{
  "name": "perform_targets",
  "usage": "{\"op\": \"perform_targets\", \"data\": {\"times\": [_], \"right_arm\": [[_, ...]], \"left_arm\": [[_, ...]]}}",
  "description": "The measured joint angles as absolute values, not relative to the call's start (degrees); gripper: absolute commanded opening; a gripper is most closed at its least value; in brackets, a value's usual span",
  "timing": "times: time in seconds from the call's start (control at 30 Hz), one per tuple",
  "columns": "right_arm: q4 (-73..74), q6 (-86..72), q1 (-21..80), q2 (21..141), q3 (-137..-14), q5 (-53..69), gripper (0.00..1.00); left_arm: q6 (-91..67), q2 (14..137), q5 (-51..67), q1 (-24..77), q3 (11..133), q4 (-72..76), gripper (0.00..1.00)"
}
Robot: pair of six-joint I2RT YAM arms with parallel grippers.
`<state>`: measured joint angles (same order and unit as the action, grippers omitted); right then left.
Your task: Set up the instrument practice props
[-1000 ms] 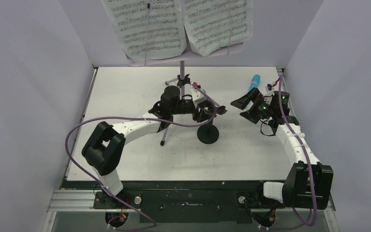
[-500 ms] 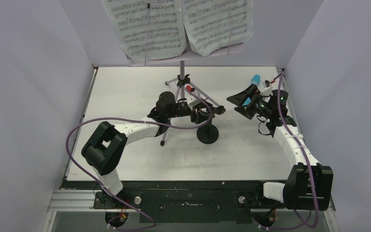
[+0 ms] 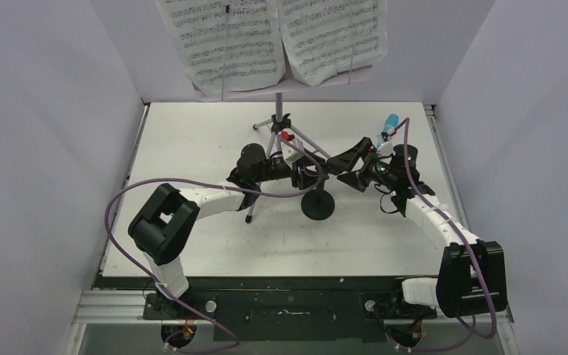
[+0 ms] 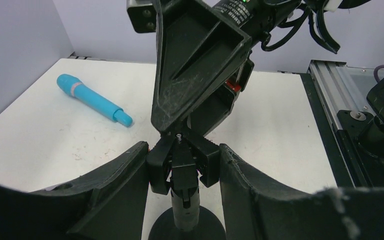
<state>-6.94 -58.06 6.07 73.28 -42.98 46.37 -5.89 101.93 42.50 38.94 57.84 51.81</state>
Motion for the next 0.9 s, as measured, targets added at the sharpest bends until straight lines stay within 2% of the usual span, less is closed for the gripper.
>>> {"op": "perform_targets", "data": {"times": [0.17, 0.27, 0.63, 0.9], "right_arm": [[-9.3, -60.58, 6.48, 74.17, -42.13, 46.48, 0.87], [-11.14, -61.28, 6.48, 74.17, -42.09, 46.48, 0.78], [-14.2, -64.25, 6.48, 74.17, -41.21, 46.24, 0.28], [-10.83, -62.43, 6.48, 72.95, -41.91, 44.86, 0.15]], "left_arm": [[-6.59, 102.06, 42.52, 38.89, 57.82, 52.31, 0.0], [-6.85, 102.06, 42.54, 38.89, 57.67, 52.66, 0.0], [-7.44, 102.15, 42.72, 38.87, 57.56, 53.06, 0.0], [-7.55, 102.26, 42.85, 38.83, 57.49, 53.32, 0.0]]}}
